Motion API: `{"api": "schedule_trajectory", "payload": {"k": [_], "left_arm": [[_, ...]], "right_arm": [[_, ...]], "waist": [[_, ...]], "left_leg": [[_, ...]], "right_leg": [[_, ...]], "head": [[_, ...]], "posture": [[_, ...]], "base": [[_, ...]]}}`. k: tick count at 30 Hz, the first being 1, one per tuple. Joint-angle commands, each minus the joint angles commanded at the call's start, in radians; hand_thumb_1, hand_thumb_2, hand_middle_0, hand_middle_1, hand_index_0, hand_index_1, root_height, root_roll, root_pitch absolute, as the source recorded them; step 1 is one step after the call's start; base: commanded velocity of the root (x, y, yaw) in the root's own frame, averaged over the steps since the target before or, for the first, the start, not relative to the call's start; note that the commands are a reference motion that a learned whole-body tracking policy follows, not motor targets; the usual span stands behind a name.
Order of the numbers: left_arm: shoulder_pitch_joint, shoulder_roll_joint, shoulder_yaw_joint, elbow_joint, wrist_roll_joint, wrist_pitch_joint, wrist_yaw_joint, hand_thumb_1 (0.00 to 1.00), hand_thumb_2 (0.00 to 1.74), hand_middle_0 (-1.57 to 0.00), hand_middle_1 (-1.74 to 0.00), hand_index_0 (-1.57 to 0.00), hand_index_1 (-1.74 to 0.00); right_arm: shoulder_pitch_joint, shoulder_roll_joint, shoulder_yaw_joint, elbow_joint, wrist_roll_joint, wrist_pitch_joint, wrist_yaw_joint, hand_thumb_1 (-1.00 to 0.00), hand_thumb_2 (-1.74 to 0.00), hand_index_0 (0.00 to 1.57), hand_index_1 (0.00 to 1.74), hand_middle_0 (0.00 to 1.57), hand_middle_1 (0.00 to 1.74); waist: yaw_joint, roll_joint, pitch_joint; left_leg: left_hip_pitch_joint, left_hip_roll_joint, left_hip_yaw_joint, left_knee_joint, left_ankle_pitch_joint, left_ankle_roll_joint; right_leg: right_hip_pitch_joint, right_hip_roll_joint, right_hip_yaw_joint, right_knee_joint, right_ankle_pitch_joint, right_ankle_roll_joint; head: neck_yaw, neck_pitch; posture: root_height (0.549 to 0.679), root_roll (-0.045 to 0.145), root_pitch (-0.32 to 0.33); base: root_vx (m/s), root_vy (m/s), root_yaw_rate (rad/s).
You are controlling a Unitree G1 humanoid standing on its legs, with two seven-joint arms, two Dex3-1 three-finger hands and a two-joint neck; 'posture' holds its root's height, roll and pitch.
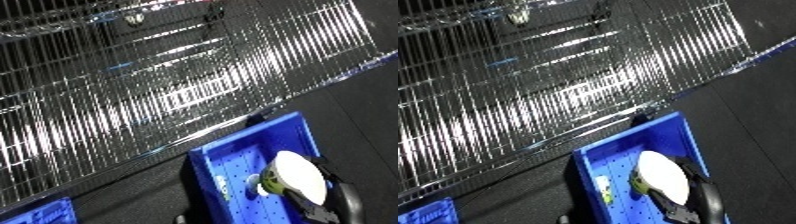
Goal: Pick up the object and place it into the box
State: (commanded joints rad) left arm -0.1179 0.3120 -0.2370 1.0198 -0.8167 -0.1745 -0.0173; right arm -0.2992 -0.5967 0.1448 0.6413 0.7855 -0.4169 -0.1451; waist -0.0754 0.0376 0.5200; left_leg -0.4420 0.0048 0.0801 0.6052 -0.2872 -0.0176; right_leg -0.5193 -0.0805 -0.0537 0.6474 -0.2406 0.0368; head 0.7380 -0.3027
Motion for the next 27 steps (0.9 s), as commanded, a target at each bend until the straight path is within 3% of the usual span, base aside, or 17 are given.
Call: {"api": "schedule_trajectory", "payload": {"k": [3,9,16,23,27], "left_arm": [[0.001,0.002,-0.014,0.018,0.0,-0.008,-0.018,0.0,0.0,0.0,0.0,0.0,0.0],[-0.018,0.004,-0.026,0.06,0.011,-0.01,-0.052,0.0,0.0,0.0,0.0,0.0,0.0],[-0.029,0.006,-0.035,0.085,0.028,-0.011,-0.077,0.0,0.0,0.0,0.0,0.0,0.0],[-0.031,0.013,-0.031,0.088,0.038,0.0,-0.088,0.0,0.0,0.0,0.0,0.0,0.0],[-0.032,0.014,-0.032,0.091,0.045,0.003,-0.095,0.0,0.0,0.0,0.0,0.0,0.0]], "right_arm": [[-0.007,-0.005,-0.012,0.121,0.041,0.029,0.053,-1.0,-1.74,1.57,1.74,1.57,1.74],[-0.054,0.012,-0.051,0.354,0.153,0.102,0.139,-0.7,-1.22,1.1,1.22,1.1,1.22],[-0.096,0.024,-0.07,0.475,0.156,0.118,0.168,-0.35,-0.61,0.55,0.61,0.55,0.61],[-0.098,0.037,-0.074,0.493,0.147,0.12,0.197,0.0,0.0,0.0,0.0,0.0,0.0],[-0.094,0.047,-0.072,0.495,0.14,0.114,0.209,0.0,0.0,0.0,0.0,0.0,0.0]], "waist": [[0.007,0.01,0.0],[0.021,0.033,0.0],[0.034,0.046,0.0],[0.037,0.051,0.0],[0.038,0.051,0.0]], "left_leg": [[0.012,-0.007,-0.005,-0.005,0.001,0.0015],[0.04,-0.019,-0.009,-0.025,0.006,0.0043],[0.061,-0.027,-0.016,-0.044,0.018,0.0013],[0.079,-0.03,-0.022,-0.066,0.033,-0.0034],[0.085,-0.031,-0.023,-0.072,0.037,-0.0045]], "right_leg": [[0.012,-0.0025,0.0,-0.003,-0.001,-0.0018],[0.033,-0.0093,-0.001,-0.019,0.003,-0.0014],[0.053,-0.012,-0.004,-0.036,0.012,0.003],[0.066,-0.0101,-0.006,-0.052,0.018,0.0057],[0.072,-0.0075,-0.007,-0.055,0.018,0.0052]], "head": [[0.031,-0.01],[0.079,-0.036],[0.086,-0.07],[0.064,-0.085],[0.06,-0.088]], "posture": [[0.648,0.068,0.095],[0.649,0.073,0.082],[0.651,0.075,0.069],[0.652,0.077,0.063],[0.653,0.078,0.06]], "base": [[0.006,-0.011,0.035],[0.016,-0.016,0.04],[0.019,-0.028,0.046],[0.013,-0.018,0.021],[0.005,-0.009,0.008]]}}
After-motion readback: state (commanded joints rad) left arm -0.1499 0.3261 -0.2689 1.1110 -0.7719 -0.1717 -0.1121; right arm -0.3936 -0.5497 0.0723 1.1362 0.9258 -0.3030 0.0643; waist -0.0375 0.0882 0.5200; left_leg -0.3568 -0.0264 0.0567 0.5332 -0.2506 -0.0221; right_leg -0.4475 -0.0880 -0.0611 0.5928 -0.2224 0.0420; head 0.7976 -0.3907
